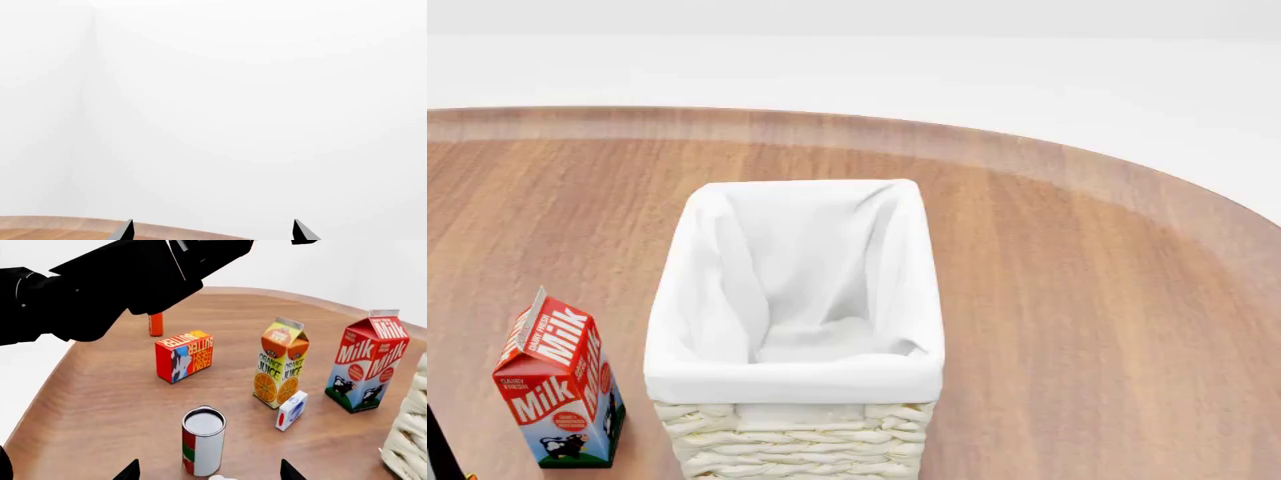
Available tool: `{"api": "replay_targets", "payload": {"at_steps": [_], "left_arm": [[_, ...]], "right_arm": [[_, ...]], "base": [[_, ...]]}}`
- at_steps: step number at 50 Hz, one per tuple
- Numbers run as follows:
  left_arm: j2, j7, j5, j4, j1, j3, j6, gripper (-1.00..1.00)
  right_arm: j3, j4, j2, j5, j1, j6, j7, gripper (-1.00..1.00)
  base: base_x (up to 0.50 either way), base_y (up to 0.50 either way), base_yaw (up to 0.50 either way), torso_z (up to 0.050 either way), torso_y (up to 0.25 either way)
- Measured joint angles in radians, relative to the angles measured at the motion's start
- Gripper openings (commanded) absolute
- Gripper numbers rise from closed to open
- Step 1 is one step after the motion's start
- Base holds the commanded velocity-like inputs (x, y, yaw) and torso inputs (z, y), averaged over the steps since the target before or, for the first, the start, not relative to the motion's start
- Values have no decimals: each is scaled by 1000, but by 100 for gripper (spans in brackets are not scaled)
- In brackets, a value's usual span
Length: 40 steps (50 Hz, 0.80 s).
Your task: Pick up the alphabet soup, and put it in the basket.
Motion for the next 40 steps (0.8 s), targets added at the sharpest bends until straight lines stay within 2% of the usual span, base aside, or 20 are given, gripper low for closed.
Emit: {"api": "replay_targets", "payload": {"at_steps": [40], "left_arm": [[-11, -16, 0, 16, 6, 5, -5, 100]], "right_arm": [[-19, 111, -46, -93, 51, 34, 47, 100]], "base": [[0, 0, 0, 0, 0]]}}
